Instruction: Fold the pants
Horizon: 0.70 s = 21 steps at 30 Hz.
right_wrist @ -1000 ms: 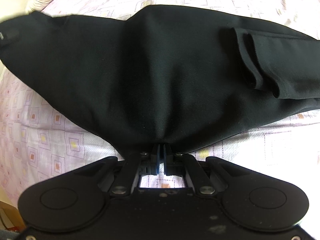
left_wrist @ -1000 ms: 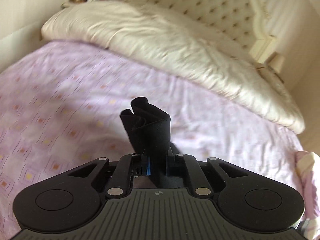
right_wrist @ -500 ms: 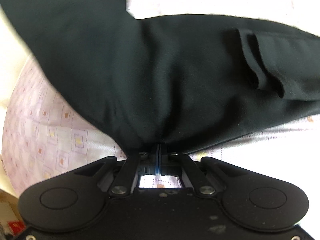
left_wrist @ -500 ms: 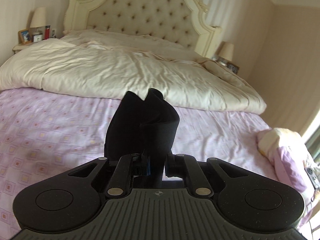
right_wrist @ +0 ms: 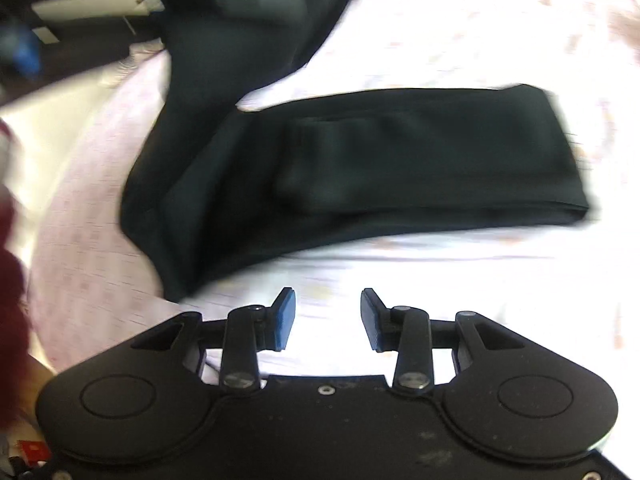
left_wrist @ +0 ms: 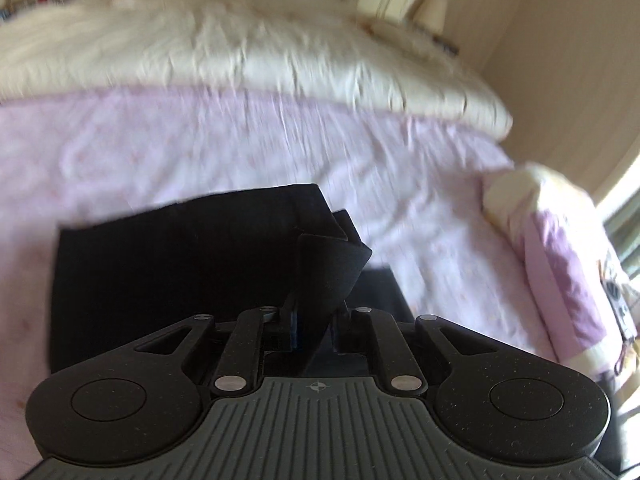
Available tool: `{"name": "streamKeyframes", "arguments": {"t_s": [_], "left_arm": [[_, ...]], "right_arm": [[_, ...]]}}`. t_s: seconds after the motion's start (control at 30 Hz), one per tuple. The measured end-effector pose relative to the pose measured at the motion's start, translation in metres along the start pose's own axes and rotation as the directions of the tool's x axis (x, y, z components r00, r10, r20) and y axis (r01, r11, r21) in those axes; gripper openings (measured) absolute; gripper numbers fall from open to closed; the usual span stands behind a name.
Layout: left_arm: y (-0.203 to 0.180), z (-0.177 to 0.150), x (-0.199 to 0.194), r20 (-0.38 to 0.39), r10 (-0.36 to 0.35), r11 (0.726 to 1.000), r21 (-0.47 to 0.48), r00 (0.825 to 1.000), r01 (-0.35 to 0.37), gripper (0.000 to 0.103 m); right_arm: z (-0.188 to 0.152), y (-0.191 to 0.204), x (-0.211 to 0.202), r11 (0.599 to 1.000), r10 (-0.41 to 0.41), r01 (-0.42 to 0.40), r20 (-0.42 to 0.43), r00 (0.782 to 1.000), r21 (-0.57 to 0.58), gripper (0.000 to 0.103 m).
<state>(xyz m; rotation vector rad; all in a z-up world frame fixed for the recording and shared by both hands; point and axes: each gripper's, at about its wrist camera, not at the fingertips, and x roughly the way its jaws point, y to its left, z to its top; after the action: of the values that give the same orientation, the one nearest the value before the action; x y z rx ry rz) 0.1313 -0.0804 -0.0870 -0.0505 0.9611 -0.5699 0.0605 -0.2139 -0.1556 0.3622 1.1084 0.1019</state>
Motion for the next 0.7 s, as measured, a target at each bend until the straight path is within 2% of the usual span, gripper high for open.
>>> {"name": "streamKeyframes", "arguments": {"t_s": [0.07, 0.13, 0.2, 0.47, 0.57, 0.63, 0.7], "left_arm": [[-0.008, -0.005, 0.022, -0.082, -0.018, 1.000, 0.000, 0.997, 0.018, 0.013], [-0.015, -0.008, 0.028, -0.122, -0.059, 0.998, -0.007, 0.991, 0.058, 0.013], [-0.022, -0.007, 0.027, -0.127, -0.082, 0.997, -0.005, 0.989, 0.082, 0.013], [-0.044, 0.013, 0.027, -0.128, -0.071, 0.994, 0.079, 0.989, 0.082, 0.019], [-0.048, 0.021, 0.039, -0.159, -0.067, 0.993, 0.082, 0.985, 0.080, 0.021], [-0.051, 0.024, 0.046, -0.182, -0.065, 0.991, 0.101, 0.981, 0.084, 0.022], [-0.054, 0.026, 0.052, -0.212, -0.066, 0.989, 0.113, 0.975, 0.092, 0.022]], "right_arm": [[0.001, -0.022, -0.007, 1.000, -0.021, 0.021, -0.005, 1.000, 0.022, 0.040], [0.001, -0.039, -0.014, 0.999, -0.035, 0.036, -0.009, 0.999, 0.041, 0.042], [0.003, -0.051, -0.021, 0.998, -0.041, 0.041, -0.002, 0.999, 0.051, 0.045], [0.030, -0.087, -0.040, 0.992, -0.072, 0.066, 0.049, 0.996, 0.104, 0.052], [0.039, -0.099, -0.044, 0.987, -0.101, 0.091, 0.067, 0.993, 0.134, 0.055], [0.045, -0.089, -0.029, 0.981, -0.121, 0.108, 0.074, 0.990, 0.159, 0.055], [0.049, -0.093, -0.031, 0.977, -0.138, 0.122, 0.081, 0.987, 0.177, 0.055]]}}
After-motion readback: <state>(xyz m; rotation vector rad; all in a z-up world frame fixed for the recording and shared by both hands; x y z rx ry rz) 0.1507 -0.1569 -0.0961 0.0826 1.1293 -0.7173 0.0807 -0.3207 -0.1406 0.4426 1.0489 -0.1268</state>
